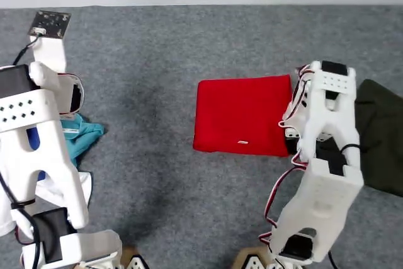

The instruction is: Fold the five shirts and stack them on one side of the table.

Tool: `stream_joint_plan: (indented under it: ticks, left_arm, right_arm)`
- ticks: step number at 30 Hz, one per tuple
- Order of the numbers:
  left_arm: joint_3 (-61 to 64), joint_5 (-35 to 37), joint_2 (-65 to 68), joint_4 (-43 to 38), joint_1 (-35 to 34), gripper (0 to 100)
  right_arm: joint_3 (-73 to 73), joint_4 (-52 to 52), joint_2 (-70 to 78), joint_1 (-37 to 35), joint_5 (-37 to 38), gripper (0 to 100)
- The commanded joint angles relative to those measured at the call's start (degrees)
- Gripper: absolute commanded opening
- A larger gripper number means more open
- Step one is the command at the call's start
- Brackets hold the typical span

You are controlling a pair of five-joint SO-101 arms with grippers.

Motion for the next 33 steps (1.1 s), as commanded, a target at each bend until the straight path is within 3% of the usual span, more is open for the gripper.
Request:
stream_joint_plan:
  ticks: [1,4,7,15,23,33]
  left_arm:
    - [-0.48,-0.53,-1.85,-0.88,-0.18,1]
    - [-0.48,-0.53,-1.85,-0.88,-0.18,1]
    - [-0.48,-0.53,-1.85,-0.88,-0.18,1]
    - [-0.48,-0.53,-1.85,-0.88,-0.26,1]
    - [-0.22,-0.53,-1.85,-0.79,-0.26,1]
    - [-0.22,-0.53,-1.85,-0.79,-0.26,1]
  right_arm:
    - [-6.68,1.54,-7.60,-3.47,0.62,1.6]
    - [-9.93,0.48,-9.10,-6.99,0.18,5.0]
    - [-11.08,-1.80,-7.78,-9.63,-0.35,16.5]
    - [-11.25,-10.68,-0.31,-12.00,-14.95,36.3]
    - [-11.34,-17.98,5.76,-12.70,-15.82,38.0]
    - [-11.34,-18.51,13.93,-15.52,-19.16,37.3]
